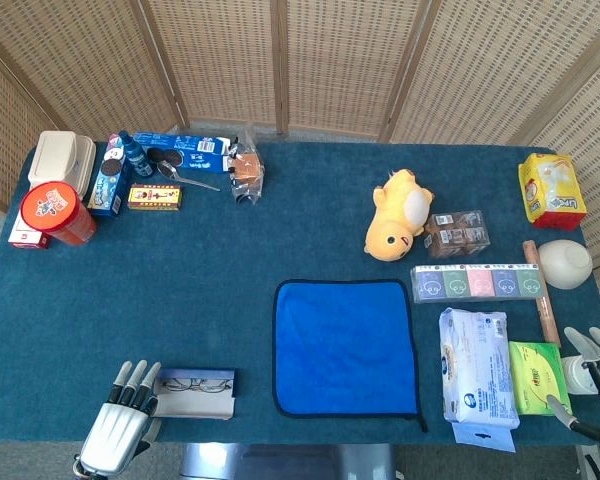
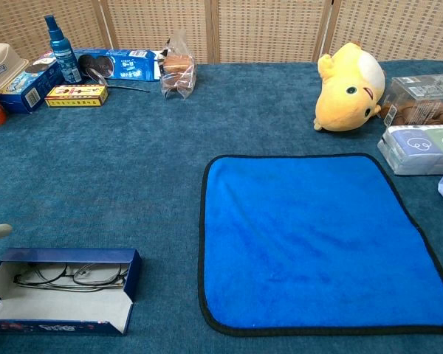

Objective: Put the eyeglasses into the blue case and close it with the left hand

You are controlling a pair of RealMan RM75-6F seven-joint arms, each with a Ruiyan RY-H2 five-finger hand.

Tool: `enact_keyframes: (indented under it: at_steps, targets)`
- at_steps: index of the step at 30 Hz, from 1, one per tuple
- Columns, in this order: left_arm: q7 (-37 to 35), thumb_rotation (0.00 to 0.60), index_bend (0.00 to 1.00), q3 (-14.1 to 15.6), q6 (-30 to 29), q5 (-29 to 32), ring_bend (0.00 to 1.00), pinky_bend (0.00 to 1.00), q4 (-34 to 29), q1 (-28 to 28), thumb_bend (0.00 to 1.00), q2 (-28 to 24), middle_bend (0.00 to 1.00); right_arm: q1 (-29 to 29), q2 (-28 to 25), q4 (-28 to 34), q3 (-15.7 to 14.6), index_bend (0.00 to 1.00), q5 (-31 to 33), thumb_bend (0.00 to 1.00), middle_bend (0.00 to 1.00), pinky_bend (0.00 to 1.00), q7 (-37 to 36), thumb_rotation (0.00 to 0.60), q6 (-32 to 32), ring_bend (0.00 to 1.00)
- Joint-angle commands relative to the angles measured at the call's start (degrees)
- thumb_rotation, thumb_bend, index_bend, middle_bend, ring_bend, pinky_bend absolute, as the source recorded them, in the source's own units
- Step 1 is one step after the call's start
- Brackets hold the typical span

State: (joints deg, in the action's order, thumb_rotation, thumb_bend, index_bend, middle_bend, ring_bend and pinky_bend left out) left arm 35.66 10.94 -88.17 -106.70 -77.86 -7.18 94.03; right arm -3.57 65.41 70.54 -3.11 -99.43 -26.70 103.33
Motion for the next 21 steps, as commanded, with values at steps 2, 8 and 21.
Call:
enact_keyframes:
  at_steps: [2,8,21]
  targets:
    - [-0.38,0.424,0.56,0.04,0.22,0.23,0.0,0.0,0.01,0.08,0.42,0.23,0.11,-0.13,-0.04,-0.05,0.03,0.0,0.05,0.27,0.16,0.17,-0.09,0.565,0.11,0.07]
    - [-2.5,0.415,0.56,-0.57,-1.21,0.08,0.0,0.0,-0.43,0.27,0.42,0.29,0.11,-0.2,-0.06,0.0,0.05,0.0,-0.09,0.27,0.16,0.17,-0.16,0.567,0.28,0.07]
    - [-3.88,0.419,0.53,-4.13,-1.6,2.79,0.0,0.01,-3.79,1.68,0.42,-0.91,0.1,-0.32,-0.29,0.39,0.17,0.0,-0.05,0.27,0.16,0.17,0.05,0.565,0.31,0.07]
